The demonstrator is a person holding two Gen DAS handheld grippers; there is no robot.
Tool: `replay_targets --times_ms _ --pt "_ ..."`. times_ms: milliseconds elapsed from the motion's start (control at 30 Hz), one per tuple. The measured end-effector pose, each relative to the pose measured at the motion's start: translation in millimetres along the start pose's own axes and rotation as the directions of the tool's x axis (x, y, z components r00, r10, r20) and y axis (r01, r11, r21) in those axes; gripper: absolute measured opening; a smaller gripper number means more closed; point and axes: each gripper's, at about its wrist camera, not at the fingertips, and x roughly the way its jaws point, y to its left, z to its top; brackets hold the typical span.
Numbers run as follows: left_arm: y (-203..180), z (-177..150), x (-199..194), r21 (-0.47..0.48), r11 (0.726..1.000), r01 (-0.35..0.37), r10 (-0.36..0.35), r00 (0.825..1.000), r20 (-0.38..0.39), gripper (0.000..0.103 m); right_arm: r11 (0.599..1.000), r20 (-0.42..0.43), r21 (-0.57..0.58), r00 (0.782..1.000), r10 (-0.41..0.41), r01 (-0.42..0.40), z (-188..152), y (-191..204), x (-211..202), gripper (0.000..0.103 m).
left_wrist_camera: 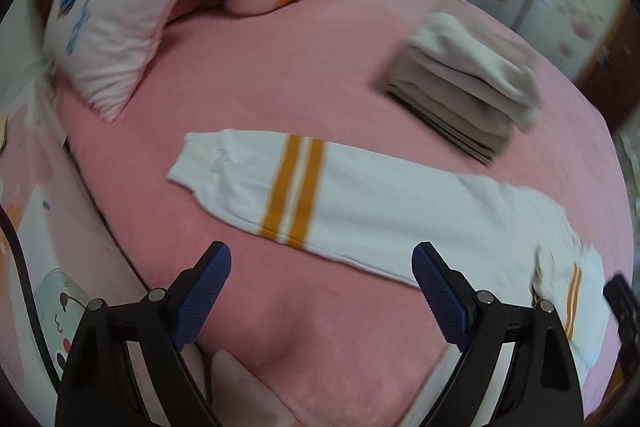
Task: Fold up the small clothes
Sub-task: 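Move the left tool to the other sleeve cuff and grasp it, then carry the cuff with the left tool across the chest and release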
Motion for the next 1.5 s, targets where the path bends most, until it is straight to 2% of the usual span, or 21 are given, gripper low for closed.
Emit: replay_targets --times_ms 100,167,300,367,433,567,667,767,867,933,1000,1100,1200,1433,1500 --pt "31 14 23 -0.085 0.995 -0.046 0.043 0.998 -0.036 0.089 0.999 -0.036 -0.012 0.999 0.031 -0.032 6 15 24 0.03" --pt "45 21 40 -0.104 0.992 -0.074 0.066 0.995 -0.077 0.089 0.999 -0.058 -0.019 0.997 0.044 -0.045 9 23 37 0.03" --pt "58 22 68 -0.162 0.983 -0.086 0.058 0.984 -0.17 0.083 0.997 -0.102 -0.039 0.993 0.065 -0.069 10 42 62 0.03" --pt "69 21 86 -0.254 0.965 -0.064 0.003 0.973 -0.232 0.078 0.996 -0.11 -0.053 0.992 0.067 -0.073 9 50 69 0.03" --pt "75 20 99 -0.325 0.943 -0.066 -0.023 0.965 -0.262 0.074 0.995 -0.117 -0.066 0.991 0.069 -0.077 5 56 74 0.03" --pt "77 25 120 -0.368 0.922 -0.115 0.014 0.964 -0.266 0.074 0.994 -0.133 -0.069 0.989 0.072 -0.082 -3 55 77 0.03" --pt "88 29 137 -0.431 0.888 -0.161 0.034 0.957 -0.286 0.074 0.995 -0.14 -0.074 0.989 0.057 -0.068 -9 50 77 0.03" --pt "100 26 153 -0.494 0.843 -0.214 0.06 0.95 -0.308 0.066 0.996 -0.14 -0.07 0.989 0.045 -0.055 -12 42 76 0.03" --pt "104 23 162 -0.524 0.821 -0.228 0.067 0.949 -0.308 0.055 0.997 -0.138 -0.056 0.99 0.036 -0.044 -15 33 75 0.03" --pt "99 24 162 -0.505 0.831 -0.233 0.089 0.952 -0.293 0.029 0.998 -0.136 -0.041 0.99 0.035 -0.041 -18 26 73 0.03" --pt "89 28 160 -0.461 0.859 -0.223 0.097 0.955 -0.281 0.01 0.999 -0.139 -0.031 0.99 0.027 -0.032 -21 21 73 0.03" --pt "73 32 156 -0.38 0.893 -0.242 0.143 0.952 -0.269 0.006 1.0 -0.155 -0.011 0.988 0.005 -0.006 -27 11 77 0.03" --pt "63 32 153 -0.333 0.913 -0.237 0.152 0.953 -0.26 0.005 1.0 -0.172 0.009 0.985 -0.024 0.025 -31 4 81 0.03" --pt "50 34 142 -0.273 0.934 -0.23 0.168 0.958 -0.232 0.005 0.996 -0.177 0.022 0.981 -0.077 0.083 -31 -6 84 0.03" --pt "63 36 135 -0.263 0.938 -0.223 0.166 0.961 -0.222 0.005 0.993 -0.175 0.013 0.978 -0.112 0.116 -29 -6 85 0.03"
